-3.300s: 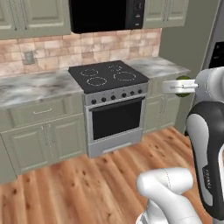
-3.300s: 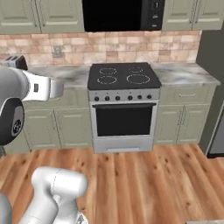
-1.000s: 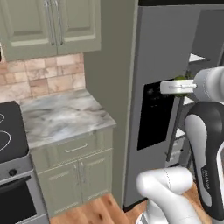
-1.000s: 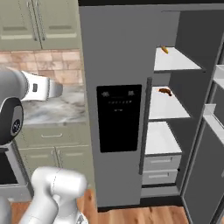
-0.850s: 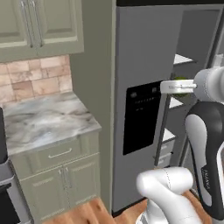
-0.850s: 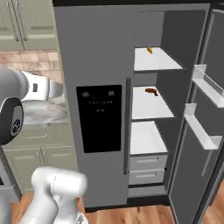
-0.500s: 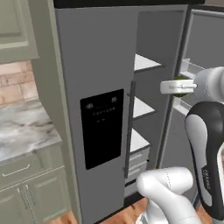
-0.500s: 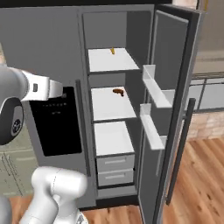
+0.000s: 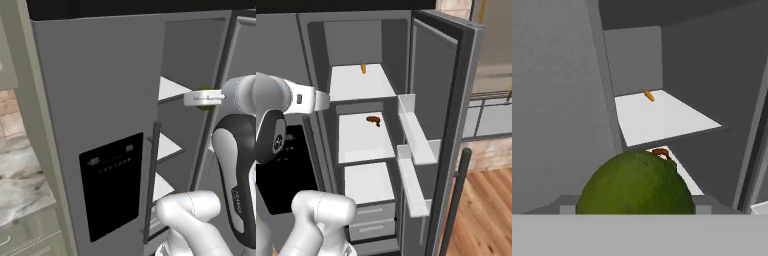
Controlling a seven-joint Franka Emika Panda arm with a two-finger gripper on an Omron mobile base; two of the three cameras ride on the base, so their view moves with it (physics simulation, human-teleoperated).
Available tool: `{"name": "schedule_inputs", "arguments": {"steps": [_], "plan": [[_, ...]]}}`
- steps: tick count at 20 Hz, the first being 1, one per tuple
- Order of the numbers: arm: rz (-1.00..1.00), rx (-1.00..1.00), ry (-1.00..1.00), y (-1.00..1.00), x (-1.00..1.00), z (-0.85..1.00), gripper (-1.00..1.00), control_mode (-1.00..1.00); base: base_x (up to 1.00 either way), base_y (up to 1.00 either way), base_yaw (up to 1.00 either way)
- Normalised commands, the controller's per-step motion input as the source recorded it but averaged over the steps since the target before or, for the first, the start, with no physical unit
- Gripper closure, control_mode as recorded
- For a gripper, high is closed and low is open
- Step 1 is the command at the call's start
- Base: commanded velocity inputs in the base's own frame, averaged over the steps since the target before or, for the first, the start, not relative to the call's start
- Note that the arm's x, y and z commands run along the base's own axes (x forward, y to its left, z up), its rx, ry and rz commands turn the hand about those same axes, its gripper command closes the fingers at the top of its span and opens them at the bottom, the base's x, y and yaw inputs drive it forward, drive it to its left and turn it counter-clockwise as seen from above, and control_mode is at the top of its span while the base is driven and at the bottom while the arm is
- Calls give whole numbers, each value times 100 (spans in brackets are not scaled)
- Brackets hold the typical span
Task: Transport the steak and lime to the fridge. Place the steak on the rack containing meat and place the lime on the rack containing the vegetable, ensuring meats and vegetables are on different racks.
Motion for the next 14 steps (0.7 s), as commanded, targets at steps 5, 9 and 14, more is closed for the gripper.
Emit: {"name": "schedule_inputs", "arguments": {"steps": [5,9,14], "plan": [[0,0,0,0,0,0,100,100,75,-16,-7],[0,0,0,0,0,0,100,100,57,-56,4],[0,0,0,0,0,0,100,100,59,-62,21]]}}
